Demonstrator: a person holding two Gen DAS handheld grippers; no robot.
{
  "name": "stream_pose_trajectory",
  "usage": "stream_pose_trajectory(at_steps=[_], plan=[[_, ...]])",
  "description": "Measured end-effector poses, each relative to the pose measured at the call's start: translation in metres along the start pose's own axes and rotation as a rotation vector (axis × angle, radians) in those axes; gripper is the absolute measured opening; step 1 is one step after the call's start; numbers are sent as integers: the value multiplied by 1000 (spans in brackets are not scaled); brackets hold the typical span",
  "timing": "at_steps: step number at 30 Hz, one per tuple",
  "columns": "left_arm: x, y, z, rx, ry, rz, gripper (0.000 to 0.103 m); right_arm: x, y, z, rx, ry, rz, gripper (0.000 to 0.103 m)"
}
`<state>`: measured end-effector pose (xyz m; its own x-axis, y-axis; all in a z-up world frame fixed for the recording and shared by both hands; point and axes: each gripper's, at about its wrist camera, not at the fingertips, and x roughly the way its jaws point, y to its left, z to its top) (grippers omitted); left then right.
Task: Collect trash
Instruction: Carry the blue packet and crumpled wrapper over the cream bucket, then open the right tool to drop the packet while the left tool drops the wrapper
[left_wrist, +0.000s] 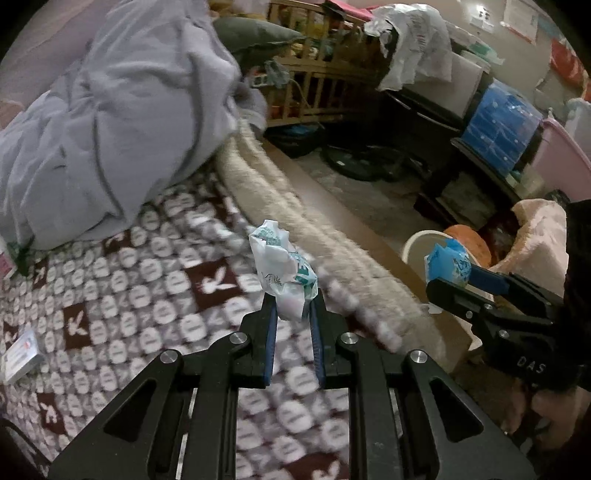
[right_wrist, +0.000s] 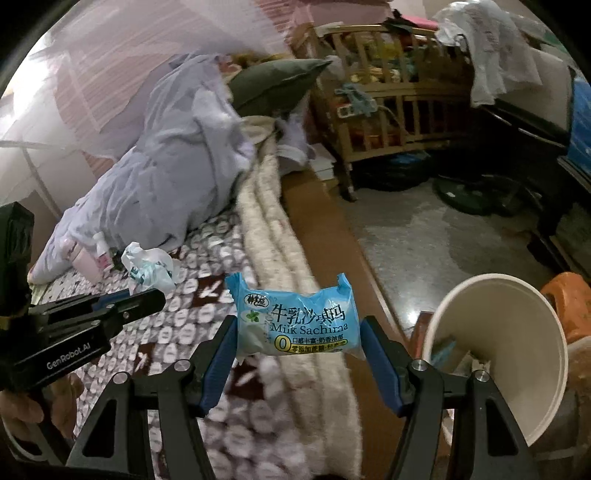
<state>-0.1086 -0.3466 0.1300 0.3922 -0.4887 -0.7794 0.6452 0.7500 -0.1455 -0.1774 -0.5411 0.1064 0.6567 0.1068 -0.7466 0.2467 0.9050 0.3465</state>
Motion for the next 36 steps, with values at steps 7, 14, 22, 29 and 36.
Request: stream_pose_trajectory(at_steps=[7, 14, 22, 29, 36], plan=[[19, -35, 8, 34, 31, -75, 14, -11, -35, -5, 52, -8, -51, 64], [42, -77, 20, 90, 63, -129, 14, -18, -80, -11, 126, -8, -116, 64], [68, -121, 31, 138, 102, -212, 14, -26, -134, -20, 212, 2, -210, 64], [89, -154, 38, 178, 136, -290, 15, -27, -175, -28, 290, 22, -269, 64], [104, -170, 39, 188, 149, -360, 28, -20, -201, -34, 344, 51, -308, 70]])
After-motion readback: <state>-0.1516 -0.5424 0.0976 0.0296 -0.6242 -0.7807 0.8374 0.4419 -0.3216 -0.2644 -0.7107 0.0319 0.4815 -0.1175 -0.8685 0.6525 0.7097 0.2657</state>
